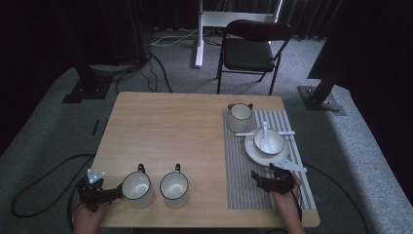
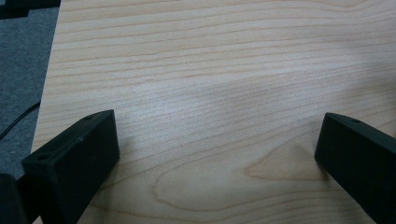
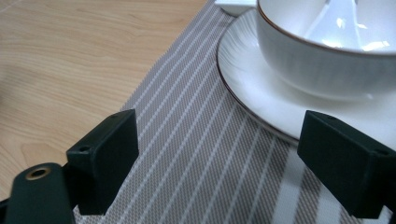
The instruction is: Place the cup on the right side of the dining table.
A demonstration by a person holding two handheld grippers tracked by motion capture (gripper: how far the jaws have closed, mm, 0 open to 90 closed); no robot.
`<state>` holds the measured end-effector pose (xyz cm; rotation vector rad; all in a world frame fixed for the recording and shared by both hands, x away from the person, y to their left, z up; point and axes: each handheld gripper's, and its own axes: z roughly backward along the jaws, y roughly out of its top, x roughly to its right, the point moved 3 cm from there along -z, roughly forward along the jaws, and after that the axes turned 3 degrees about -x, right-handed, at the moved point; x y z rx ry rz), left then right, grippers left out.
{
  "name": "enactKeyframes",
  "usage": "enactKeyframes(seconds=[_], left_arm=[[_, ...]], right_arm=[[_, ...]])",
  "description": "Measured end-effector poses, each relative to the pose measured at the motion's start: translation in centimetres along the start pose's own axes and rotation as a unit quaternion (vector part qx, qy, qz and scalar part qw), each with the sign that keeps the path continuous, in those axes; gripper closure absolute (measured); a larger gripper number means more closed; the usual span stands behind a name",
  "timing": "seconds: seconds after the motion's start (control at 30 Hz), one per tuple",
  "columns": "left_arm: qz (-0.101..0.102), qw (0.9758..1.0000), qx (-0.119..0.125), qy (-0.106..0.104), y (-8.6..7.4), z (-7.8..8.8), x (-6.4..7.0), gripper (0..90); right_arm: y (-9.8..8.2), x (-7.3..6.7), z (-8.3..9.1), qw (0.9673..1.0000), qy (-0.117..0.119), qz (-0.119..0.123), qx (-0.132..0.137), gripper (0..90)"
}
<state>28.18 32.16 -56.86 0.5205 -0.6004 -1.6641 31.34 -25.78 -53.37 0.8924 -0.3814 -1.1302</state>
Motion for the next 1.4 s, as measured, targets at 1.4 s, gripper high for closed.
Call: enactKeyframes(seconds=[1.4], left_arm=[[0.0,1.0,0.0,0.0,0.0,0.0,0.0,0.2]], right_arm=[[-7.1,4.5,4.9,0.9938,-0.094,-0.055,-0.025,12.2]])
